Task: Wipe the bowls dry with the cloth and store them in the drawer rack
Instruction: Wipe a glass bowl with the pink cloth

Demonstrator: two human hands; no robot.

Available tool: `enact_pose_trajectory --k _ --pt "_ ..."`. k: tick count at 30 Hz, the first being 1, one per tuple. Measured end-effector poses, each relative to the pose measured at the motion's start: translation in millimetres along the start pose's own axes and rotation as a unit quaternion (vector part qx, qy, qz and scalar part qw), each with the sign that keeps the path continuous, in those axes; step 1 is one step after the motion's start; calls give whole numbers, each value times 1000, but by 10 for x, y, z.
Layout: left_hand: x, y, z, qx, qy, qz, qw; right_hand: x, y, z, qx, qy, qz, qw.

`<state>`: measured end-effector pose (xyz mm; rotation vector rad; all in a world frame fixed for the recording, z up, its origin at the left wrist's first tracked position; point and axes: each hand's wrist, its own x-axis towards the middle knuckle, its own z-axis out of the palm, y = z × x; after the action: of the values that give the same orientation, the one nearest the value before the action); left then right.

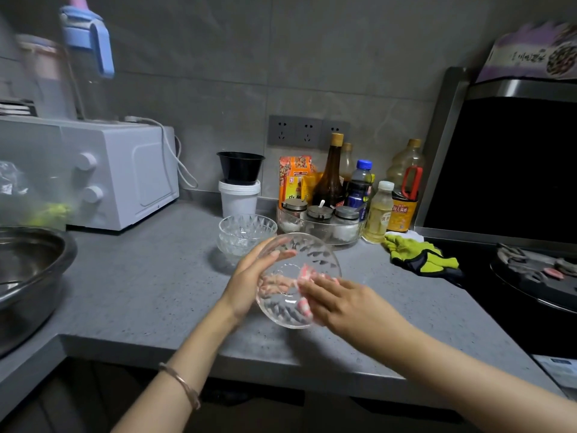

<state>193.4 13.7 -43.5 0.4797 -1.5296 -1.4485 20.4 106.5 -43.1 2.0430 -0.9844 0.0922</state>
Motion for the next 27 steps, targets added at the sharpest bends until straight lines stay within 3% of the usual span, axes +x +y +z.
enact_pose_trajectory --k 4,10,15,19,23,27 --pt "-39 -12 33 -25 -4 15 1000 47 0 2 -14 20 37 999" --pt "-79 -134 300 -130 59 49 989 339 -321 46 198 85 218 952" --pt "-23 -23 54 -55 9 26 998 104 -20 22 90 11 -12 996" --pt "-18 15 -24 8 -65 -30 997 -38 217 -18 32 -14 -67 997" --pt "-79 -38 111 -76 -15 10 997 62 -67 -13 63 35 24 997" --pt "-103 -145 351 -155 55 25 986 293 -274 -46 201 75 203 955"
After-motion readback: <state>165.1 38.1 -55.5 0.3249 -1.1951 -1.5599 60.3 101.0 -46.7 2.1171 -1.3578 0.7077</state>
